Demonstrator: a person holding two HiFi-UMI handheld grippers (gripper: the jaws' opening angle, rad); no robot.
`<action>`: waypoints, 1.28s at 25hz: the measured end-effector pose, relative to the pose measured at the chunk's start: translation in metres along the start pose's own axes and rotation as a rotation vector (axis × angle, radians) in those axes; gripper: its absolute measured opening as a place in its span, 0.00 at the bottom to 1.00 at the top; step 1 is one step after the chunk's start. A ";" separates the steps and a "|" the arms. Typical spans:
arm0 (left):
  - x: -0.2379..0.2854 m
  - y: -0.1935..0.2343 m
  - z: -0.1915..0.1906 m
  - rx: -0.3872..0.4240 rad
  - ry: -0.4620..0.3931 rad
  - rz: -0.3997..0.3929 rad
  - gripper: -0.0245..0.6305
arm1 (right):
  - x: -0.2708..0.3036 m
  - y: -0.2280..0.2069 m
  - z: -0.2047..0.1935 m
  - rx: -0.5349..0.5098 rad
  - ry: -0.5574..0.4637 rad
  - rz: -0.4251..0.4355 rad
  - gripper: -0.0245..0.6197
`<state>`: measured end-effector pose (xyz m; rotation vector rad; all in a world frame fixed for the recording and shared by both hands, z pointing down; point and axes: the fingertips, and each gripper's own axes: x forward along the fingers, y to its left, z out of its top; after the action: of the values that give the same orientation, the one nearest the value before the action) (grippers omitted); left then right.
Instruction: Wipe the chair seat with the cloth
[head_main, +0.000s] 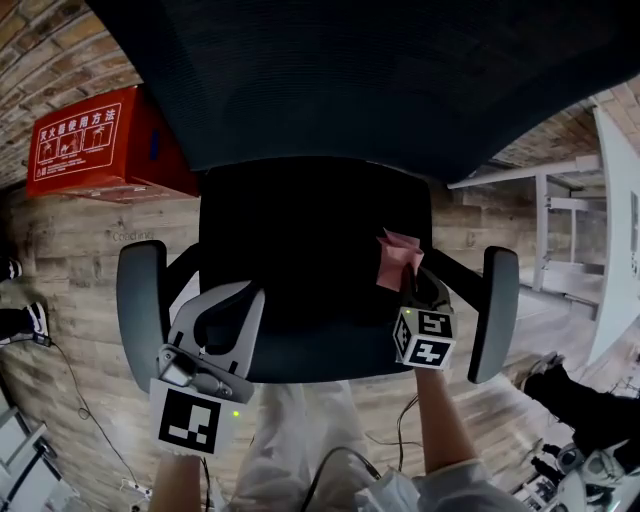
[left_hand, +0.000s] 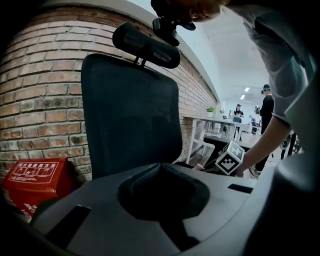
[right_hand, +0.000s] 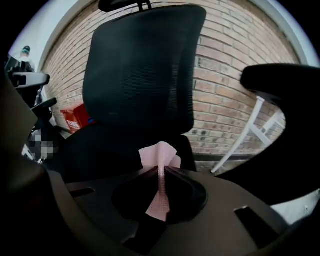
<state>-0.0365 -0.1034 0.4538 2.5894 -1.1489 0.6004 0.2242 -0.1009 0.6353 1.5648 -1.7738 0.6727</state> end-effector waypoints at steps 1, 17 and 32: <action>0.001 -0.002 0.000 0.012 0.002 -0.007 0.07 | -0.003 -0.007 -0.003 0.005 0.002 -0.019 0.12; -0.003 -0.012 0.004 0.033 -0.002 -0.016 0.07 | -0.029 -0.026 -0.025 0.087 0.023 -0.127 0.12; -0.043 -0.004 -0.012 0.065 0.018 0.024 0.07 | -0.023 0.071 -0.026 0.003 0.027 0.088 0.12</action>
<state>-0.0628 -0.0683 0.4439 2.6217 -1.1757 0.6753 0.1589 -0.0566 0.6381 1.4797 -1.8307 0.7349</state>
